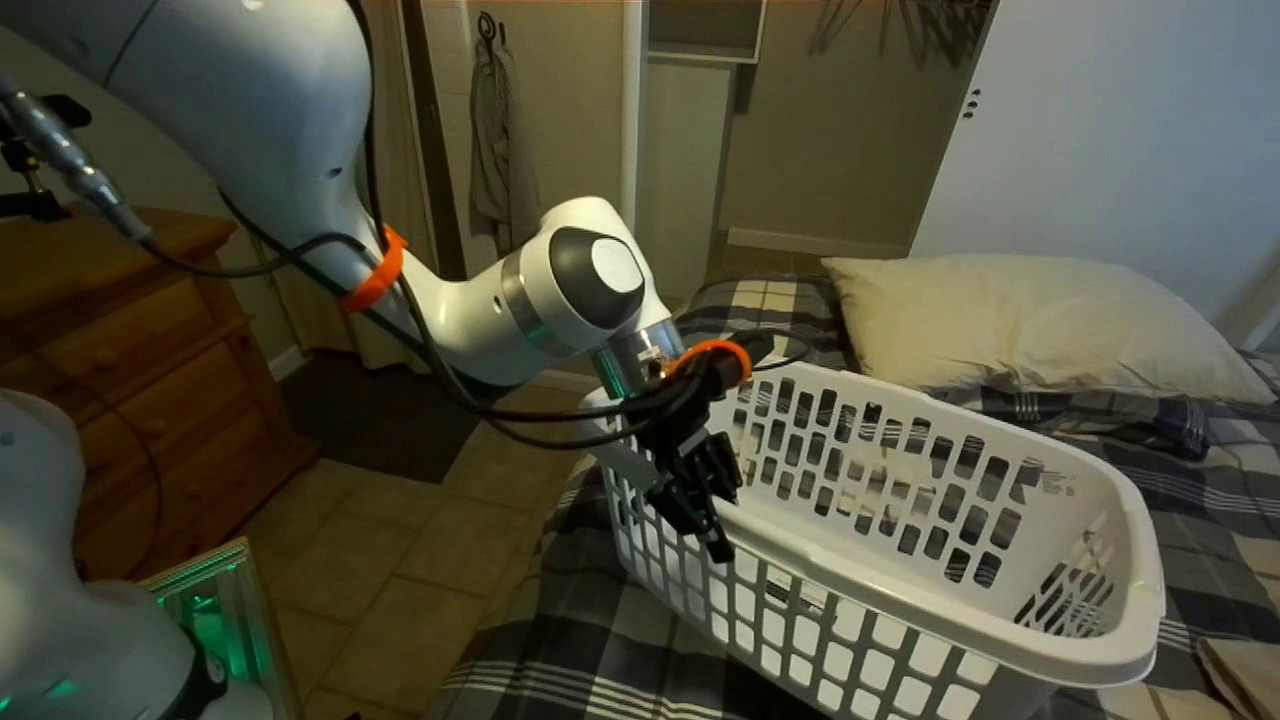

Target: Spin the washing basket anticlockwise once

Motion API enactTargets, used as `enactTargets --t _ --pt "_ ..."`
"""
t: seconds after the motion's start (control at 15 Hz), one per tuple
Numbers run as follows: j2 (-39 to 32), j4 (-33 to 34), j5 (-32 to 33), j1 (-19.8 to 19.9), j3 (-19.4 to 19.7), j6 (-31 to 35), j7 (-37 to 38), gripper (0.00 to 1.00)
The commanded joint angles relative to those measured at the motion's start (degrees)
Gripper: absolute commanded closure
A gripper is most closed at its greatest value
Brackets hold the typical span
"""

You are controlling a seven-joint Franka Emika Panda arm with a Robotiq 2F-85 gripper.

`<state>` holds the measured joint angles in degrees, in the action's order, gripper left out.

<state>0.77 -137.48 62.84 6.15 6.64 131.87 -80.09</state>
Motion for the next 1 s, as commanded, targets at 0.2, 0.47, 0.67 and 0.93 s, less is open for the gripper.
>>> enactTargets --t 0.2,0.47,0.67,0.93 --pt "2.22 -2.68 15.09 0.19 0.01 -1.38 -2.22 0.91" --pt "3.24 -2.86 23.91 0.15 -0.05 -1.63 -0.99 0.34" --pt "5.62 -3.71 22.32 -0.11 -0.17 -0.97 -2.33 0.13" --pt "10.63 -3.40 9.19 -1.49 -0.48 -0.96 -3.17 0.00"
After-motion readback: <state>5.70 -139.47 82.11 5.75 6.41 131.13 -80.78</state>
